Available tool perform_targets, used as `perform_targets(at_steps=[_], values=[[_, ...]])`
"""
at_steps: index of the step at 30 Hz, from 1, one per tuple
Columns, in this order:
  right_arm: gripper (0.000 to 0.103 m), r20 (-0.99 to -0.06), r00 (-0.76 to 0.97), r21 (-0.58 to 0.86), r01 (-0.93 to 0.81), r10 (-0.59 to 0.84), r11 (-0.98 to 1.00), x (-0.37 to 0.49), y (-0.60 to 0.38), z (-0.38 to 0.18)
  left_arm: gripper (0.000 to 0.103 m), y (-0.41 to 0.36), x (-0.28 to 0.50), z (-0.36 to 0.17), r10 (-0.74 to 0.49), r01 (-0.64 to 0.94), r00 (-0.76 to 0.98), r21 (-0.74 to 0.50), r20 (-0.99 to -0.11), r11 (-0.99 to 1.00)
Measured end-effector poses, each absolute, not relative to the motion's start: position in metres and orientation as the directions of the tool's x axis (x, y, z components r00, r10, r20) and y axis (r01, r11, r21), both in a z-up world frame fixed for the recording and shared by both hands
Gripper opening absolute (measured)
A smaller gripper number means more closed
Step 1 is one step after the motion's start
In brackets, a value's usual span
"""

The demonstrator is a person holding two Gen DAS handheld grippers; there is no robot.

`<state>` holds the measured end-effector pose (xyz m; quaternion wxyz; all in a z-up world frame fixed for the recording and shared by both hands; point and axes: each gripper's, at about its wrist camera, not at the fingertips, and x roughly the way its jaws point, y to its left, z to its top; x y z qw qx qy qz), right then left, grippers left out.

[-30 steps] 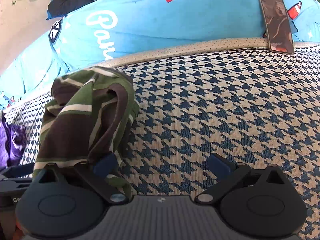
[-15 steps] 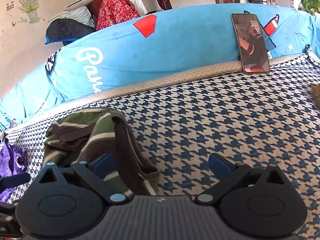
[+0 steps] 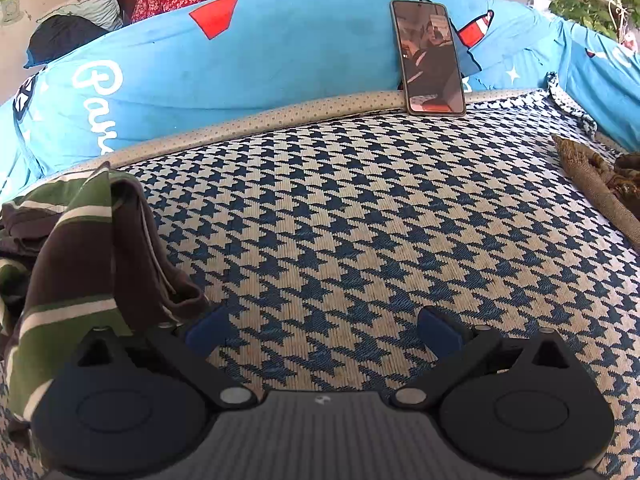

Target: Fold clothes

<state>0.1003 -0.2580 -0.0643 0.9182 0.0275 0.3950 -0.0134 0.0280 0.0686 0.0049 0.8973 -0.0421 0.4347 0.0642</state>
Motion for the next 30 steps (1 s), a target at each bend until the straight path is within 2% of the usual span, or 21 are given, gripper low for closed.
perform_targets(at_steps=[4, 10, 20, 24, 30], values=[[0.102, -0.739, 0.674, 0.019, 0.031, -0.007, 0.999, 0.096, -0.244, -0.064, 0.103, 0.078, 0.025, 0.006, 0.077, -0.170, 0.606, -0.034, -0.791, 0.985], [0.102, -0.775, 0.627, 0.085, -0.017, 0.076, 0.996, 0.085, -0.224, -0.060, 0.103, 0.081, 0.021, 0.010, 0.083, -0.170, 0.611, -0.028, -0.787, 0.985], [0.102, -0.721, 0.671, 0.106, -0.137, 0.171, 0.985, 0.068, -0.186, -0.039, 0.103, 0.085, 0.012, 0.012, 0.116, -0.173, 0.610, 0.012, -0.784, 0.985], [0.101, -0.694, 0.687, 0.160, -0.142, 0.213, 0.977, 0.064, -0.176, -0.029, 0.103, 0.088, 0.009, 0.012, 0.133, -0.176, 0.609, 0.031, -0.782, 0.984], [0.101, -0.671, 0.676, 0.155, -0.274, 0.305, 0.949, 0.054, -0.153, -0.022, 0.103, 0.092, 0.008, 0.010, 0.156, -0.190, 0.594, 0.051, -0.789, 0.981]])
